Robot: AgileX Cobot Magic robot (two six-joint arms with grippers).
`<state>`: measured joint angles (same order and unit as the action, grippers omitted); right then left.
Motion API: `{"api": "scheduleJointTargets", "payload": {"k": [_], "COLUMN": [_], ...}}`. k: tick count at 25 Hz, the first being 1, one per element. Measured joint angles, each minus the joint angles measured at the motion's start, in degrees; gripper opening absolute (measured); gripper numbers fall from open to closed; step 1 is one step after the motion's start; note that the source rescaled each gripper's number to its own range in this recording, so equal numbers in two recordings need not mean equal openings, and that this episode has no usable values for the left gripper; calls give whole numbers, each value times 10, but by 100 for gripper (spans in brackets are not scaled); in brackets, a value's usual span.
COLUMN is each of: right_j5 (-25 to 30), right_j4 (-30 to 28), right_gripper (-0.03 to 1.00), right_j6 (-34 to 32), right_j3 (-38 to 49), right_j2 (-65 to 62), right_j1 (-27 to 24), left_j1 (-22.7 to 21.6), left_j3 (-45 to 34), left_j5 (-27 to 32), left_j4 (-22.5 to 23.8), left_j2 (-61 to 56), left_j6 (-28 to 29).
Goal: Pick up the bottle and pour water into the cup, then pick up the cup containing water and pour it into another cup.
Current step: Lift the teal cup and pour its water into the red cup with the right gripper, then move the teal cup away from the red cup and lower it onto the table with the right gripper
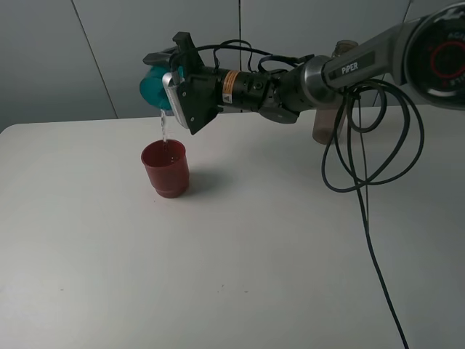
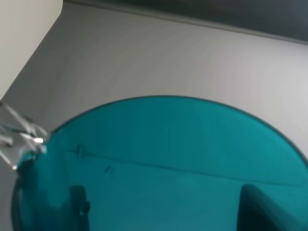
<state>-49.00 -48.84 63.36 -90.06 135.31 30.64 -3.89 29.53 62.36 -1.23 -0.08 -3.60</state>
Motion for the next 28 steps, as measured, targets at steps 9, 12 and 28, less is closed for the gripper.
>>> {"api": "scheduleJointTargets", "payload": {"k": [9,12,28], "right_j5": [0,0,107], "right_j4": [0,-1,-18], "right_gripper": [6,6,6], "right_j6": [3,-20,-835], "right_j3": [0,0,0], "right_j2": [0,0,-48], "right_j1": [0,0,0], "left_j1": [0,0,0], "left_j3": [0,0,0], "left_j5": [0,0,0], "left_j4": [0,0,0], "left_j2": [0,0,0], "left_j6": [0,0,0]}}
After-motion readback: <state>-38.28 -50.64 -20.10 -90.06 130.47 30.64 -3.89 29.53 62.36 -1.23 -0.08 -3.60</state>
